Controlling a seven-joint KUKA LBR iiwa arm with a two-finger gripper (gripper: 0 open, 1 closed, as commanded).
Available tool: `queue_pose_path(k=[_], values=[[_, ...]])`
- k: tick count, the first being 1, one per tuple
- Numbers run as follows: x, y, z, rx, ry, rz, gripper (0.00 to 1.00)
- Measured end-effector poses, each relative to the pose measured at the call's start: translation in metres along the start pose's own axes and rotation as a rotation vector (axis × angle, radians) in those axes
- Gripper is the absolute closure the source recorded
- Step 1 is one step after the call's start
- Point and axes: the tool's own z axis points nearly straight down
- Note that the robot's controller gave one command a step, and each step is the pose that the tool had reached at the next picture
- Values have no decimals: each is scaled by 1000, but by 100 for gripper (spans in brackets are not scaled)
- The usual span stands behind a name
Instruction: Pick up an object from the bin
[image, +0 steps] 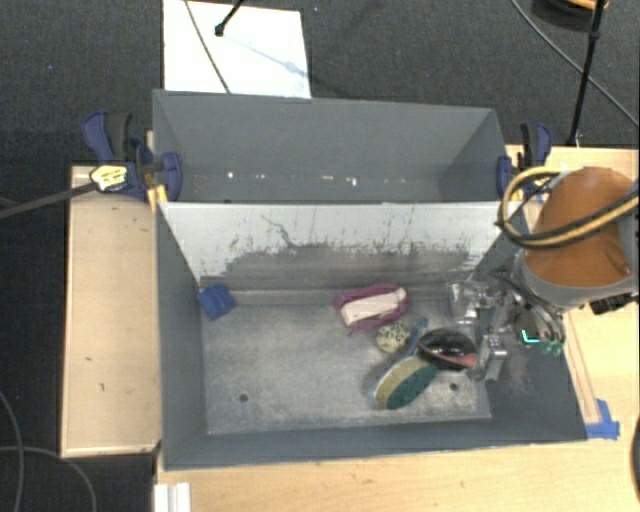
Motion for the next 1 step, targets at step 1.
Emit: queue_pose_path(k=[1], values=[[-15,18,60,0,1,-18,0]])
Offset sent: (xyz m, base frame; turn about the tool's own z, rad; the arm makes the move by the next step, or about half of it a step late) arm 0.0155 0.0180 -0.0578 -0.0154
